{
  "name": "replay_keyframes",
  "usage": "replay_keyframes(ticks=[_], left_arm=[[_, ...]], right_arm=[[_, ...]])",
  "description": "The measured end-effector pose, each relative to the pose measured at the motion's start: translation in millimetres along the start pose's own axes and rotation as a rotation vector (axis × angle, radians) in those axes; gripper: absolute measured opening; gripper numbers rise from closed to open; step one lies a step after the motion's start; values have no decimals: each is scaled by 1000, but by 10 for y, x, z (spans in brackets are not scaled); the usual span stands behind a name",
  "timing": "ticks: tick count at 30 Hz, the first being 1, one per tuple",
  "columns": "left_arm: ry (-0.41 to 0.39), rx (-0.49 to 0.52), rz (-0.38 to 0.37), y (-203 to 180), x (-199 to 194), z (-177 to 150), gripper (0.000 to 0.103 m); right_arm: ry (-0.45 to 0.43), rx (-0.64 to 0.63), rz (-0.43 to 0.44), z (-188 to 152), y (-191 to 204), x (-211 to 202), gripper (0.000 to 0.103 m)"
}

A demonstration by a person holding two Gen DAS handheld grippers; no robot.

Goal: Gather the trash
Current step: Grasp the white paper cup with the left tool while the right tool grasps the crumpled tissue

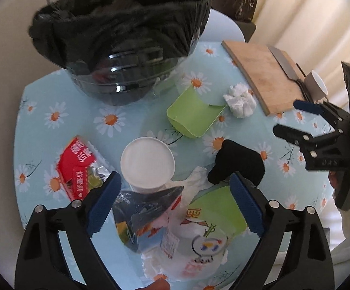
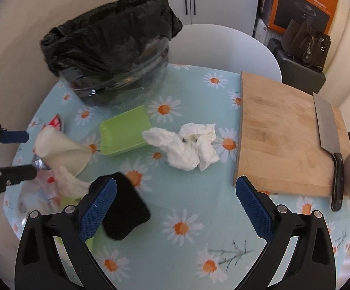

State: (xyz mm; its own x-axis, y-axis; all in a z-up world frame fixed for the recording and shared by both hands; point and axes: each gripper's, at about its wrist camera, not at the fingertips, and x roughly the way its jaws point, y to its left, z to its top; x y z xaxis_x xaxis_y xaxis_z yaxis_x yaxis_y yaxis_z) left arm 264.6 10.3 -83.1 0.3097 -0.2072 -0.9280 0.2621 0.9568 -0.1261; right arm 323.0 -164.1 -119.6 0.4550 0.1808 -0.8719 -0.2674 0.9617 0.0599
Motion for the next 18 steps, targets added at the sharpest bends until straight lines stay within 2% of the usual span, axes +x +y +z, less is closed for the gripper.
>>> replay_keyframes(ticks=[9, 14, 15, 16, 17, 18], left_arm=[[68, 35, 10, 120, 313, 97, 86], [77, 35, -7, 158, 408, 148, 82], [73, 34, -9, 160, 415, 155, 79], [64, 28, -2, 176, 413, 163, 67], [65, 20, -2, 192, 423, 171, 60], [84, 15, -14, 200, 453, 174, 60]], right_arm=[[40, -10, -4, 167, -116, 458, 94], [52, -28, -9, 256, -138, 616, 94], [57, -35, -10, 265, -138, 650, 94], [63, -40, -12, 270, -139, 683, 94], [68, -42, -11, 275, -144, 708, 94], [73, -43, -4, 277, -153, 739, 91]])
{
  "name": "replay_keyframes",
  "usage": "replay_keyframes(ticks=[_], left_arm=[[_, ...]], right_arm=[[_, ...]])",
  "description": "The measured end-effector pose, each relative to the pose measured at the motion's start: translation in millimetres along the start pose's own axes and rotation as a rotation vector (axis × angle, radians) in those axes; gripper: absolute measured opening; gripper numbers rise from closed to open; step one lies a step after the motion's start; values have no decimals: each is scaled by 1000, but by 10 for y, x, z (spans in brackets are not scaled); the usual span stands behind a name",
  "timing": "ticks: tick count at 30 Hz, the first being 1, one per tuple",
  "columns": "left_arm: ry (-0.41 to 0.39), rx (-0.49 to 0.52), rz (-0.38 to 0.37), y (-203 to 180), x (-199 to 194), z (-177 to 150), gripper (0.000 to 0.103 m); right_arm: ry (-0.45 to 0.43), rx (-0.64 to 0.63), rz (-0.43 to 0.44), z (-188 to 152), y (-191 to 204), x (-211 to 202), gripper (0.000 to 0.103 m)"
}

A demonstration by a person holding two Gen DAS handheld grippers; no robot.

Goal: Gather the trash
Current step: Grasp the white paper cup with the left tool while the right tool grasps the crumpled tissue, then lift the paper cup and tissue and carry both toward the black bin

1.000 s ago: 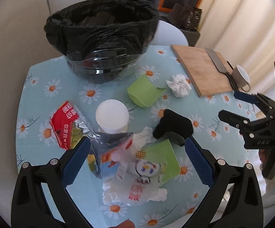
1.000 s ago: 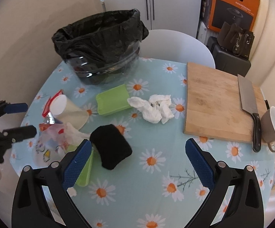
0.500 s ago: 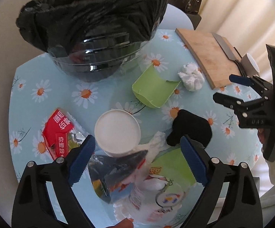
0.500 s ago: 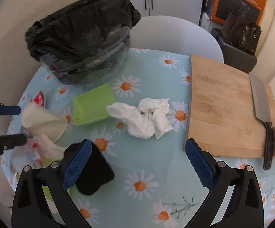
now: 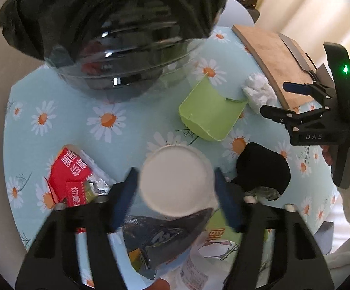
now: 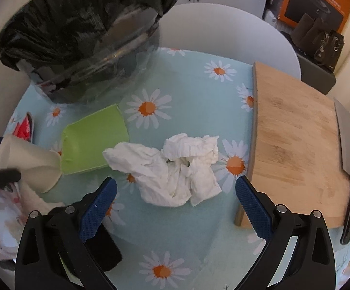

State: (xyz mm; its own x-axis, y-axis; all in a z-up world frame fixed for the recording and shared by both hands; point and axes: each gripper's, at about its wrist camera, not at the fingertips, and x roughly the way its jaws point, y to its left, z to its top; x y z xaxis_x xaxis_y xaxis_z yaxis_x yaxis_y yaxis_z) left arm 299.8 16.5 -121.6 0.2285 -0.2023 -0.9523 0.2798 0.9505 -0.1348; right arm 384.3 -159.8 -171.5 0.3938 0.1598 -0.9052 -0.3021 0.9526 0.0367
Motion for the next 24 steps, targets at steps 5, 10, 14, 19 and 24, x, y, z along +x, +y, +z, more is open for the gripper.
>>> replay_keyframes(ticks=[5, 10, 14, 19, 24], left_arm=[[0, 19, 16, -6, 24, 18, 60], [-5, 9, 27, 3, -36, 29, 60], [-28, 13, 45, -17, -128, 1, 60], [-53, 48, 68, -95, -278, -35, 60], [-82, 62, 82, -209, -413, -76, 60]], right_arm=[[54, 19, 27, 9, -83, 154, 45], [47, 36, 43, -1, -150, 70, 35], [32, 33, 49, -17, -172, -67, 33], [4, 33, 42, -68, -146, -309, 32], [-19, 28, 24, -152, -137, -506, 32]])
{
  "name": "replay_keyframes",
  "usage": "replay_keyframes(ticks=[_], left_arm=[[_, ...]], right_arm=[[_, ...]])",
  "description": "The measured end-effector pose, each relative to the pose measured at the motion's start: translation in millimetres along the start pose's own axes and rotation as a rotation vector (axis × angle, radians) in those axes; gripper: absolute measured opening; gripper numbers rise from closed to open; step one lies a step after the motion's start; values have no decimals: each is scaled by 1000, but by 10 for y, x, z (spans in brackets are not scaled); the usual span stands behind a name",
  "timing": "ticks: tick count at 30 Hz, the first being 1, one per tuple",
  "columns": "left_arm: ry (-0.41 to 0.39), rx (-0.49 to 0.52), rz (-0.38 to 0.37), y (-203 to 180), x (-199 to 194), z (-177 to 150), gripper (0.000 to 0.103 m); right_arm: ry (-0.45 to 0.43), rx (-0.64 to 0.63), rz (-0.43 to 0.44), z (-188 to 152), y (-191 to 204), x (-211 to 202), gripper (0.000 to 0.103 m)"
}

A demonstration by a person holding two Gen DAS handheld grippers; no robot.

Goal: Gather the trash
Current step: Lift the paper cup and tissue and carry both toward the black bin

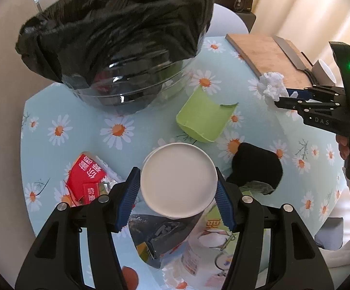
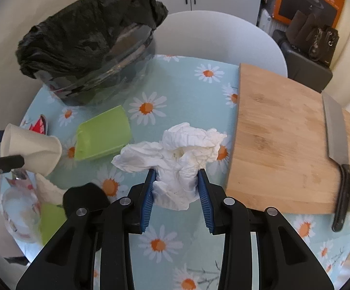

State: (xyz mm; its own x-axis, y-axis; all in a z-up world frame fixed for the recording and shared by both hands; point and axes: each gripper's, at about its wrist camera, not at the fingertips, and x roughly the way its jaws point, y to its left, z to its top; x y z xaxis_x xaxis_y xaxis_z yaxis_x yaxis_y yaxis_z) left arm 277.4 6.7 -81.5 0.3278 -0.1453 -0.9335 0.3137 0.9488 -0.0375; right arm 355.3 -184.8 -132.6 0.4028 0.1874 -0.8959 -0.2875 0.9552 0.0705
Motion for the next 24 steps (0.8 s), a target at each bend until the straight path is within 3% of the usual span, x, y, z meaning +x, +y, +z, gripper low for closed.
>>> replay_keyframes(ticks=[24], left_arm=[[-180, -14, 101, -332, -894, -400, 58]], right_arm=[[-189, -32, 6, -353, 282, -1083, 33]])
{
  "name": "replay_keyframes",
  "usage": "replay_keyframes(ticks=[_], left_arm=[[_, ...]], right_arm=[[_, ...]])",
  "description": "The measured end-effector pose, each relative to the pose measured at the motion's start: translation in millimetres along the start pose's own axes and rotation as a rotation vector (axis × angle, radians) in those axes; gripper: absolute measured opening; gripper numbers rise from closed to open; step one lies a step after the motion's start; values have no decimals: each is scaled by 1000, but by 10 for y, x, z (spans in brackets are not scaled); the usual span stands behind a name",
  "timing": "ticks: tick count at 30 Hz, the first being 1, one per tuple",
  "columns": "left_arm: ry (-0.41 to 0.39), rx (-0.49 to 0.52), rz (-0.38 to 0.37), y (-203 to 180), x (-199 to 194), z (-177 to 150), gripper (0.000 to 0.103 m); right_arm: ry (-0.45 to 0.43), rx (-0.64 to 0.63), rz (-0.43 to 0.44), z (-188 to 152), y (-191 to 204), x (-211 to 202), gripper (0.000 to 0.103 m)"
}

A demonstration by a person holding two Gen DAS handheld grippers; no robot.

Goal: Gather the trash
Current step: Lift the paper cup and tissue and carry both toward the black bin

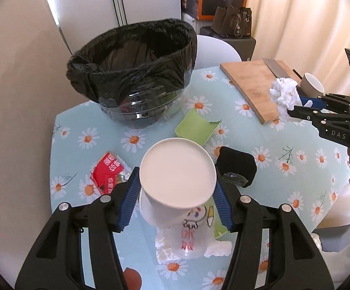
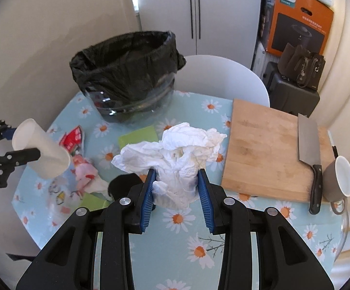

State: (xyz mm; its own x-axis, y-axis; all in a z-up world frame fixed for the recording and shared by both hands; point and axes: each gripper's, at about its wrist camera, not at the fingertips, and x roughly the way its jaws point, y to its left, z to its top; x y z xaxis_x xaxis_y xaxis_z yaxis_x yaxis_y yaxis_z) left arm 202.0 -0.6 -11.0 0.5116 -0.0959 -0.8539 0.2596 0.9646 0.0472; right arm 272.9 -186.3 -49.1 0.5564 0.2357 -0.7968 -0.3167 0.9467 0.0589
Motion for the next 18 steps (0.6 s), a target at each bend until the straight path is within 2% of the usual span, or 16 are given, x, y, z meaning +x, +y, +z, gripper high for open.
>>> replay_keyframes(ticks=[10, 18], left_arm=[[-34, -55, 26, 121, -228, -116, 57], [-75, -77, 49, 192, -413, -51, 57]], right_arm=[[-98, -14, 16, 45, 72, -383, 33], [-145, -37, 21, 164, 93, -550, 33]])
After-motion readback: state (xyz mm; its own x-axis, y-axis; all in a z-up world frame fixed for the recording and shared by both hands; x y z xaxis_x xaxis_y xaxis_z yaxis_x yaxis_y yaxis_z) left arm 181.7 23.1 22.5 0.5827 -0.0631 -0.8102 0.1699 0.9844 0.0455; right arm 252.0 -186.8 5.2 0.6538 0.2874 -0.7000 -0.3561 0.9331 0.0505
